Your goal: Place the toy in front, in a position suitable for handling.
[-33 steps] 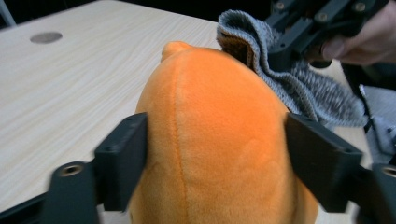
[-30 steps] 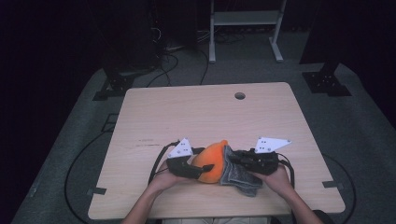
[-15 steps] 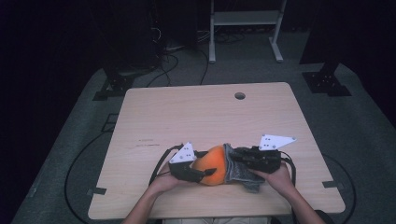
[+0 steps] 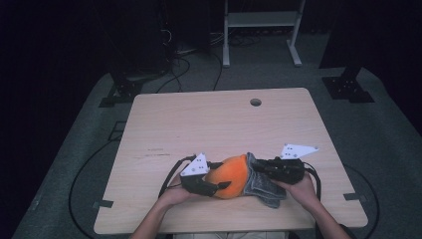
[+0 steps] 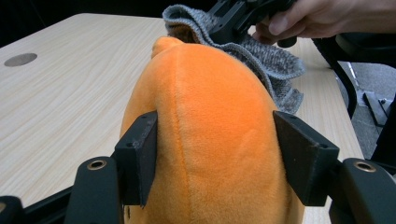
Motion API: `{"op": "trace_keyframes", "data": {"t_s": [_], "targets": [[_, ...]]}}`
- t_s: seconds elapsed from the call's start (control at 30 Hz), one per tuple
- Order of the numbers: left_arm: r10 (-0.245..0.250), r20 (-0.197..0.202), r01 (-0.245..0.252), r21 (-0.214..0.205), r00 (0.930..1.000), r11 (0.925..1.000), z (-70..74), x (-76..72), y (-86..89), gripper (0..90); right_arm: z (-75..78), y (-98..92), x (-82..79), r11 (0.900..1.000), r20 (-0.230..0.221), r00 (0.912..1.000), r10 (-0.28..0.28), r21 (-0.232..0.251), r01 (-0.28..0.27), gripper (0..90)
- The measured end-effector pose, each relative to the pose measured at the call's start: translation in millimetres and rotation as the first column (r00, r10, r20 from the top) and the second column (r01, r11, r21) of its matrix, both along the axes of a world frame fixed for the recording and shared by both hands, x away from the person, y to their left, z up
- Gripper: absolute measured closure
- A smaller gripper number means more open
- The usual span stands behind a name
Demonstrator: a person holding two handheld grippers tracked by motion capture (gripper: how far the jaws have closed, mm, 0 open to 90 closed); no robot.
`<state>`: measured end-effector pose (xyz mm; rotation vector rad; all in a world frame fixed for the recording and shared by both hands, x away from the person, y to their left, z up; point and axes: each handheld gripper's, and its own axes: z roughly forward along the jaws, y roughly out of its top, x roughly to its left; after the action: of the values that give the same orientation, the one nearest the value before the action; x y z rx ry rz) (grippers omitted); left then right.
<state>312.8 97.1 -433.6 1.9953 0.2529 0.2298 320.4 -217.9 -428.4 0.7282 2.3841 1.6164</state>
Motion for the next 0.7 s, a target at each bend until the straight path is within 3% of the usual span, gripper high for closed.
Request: {"op": "trace_keyframes", "data": {"t_s": [0.2,0.33,0.43,0.53,0.7], "targets": [[-0.010,0.010,0.009,0.006,0.9999,0.9999,0.2,-1.4,-3.6,34.8,17.7,16.3,-10.6,0.9949,0.058,0.9960,0.069,0.069,-0.073,79.1],[-0.012,0.011,0.012,0.009,0.9999,0.9999,-0.3,-2.7,-2.1,35.0,18.2,27.0,-9.7,0.9958,0.072,0.9937,0.086,0.025,-0.088,79.1],[-0.010,0.007,0.010,0.008,0.9999,0.9999,-0.2,-1.9,-1.9,35.0,13.6,18.9,-1.2,0.9989,0.049,0.9979,0.043,0.014,-0.044,79.2],[-0.017,0.012,0.017,0.009,0.9998,0.9998,0.1,-2.6,-3.7,35.0,12.0,12.5,0.2,0.9992,0.060,0.9981,0.014,-0.038,-0.011,79.2],[-0.035,0.023,0.035,0.017,0.9991,0.9993,0.7,-5.4,-7.4,35.0,21.1,14.4,-4.2,0.9993,0.068,0.9970,0.036,0.006,-0.036,79.1]]}}
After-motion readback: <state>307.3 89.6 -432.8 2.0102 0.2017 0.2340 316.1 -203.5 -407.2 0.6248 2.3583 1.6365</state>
